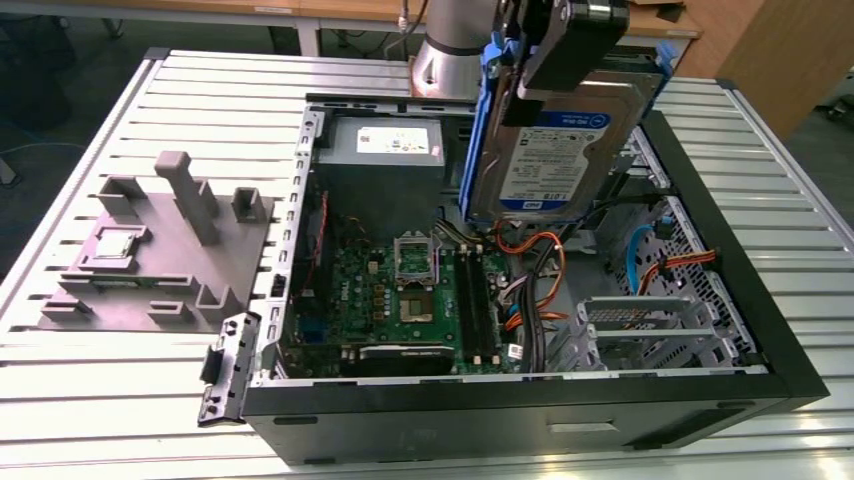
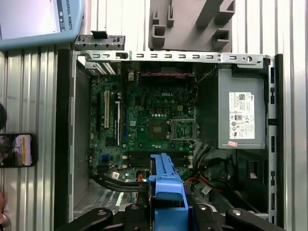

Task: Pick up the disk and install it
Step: 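Insert the disk into the insertion slot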

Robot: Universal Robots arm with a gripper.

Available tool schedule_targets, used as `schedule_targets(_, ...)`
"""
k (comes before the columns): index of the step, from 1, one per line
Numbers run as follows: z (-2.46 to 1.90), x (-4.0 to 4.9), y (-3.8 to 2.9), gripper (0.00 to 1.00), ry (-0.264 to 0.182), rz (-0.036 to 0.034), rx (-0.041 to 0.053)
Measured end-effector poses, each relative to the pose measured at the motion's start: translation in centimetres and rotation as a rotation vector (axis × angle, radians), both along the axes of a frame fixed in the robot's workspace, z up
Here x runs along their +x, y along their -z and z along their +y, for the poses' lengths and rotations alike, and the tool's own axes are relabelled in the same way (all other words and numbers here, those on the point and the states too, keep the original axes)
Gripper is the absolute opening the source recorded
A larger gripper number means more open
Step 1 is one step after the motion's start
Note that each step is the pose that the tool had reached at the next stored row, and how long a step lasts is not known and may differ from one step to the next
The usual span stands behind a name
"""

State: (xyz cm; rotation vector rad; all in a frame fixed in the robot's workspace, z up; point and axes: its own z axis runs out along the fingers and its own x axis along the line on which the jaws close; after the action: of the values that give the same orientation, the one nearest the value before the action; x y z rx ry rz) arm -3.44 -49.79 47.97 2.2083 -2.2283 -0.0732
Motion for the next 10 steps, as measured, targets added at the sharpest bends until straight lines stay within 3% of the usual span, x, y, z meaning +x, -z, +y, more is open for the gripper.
schedule_targets(10,-1.14,0.03,0.12,0.37,0.0,-0.0005,0.0001)
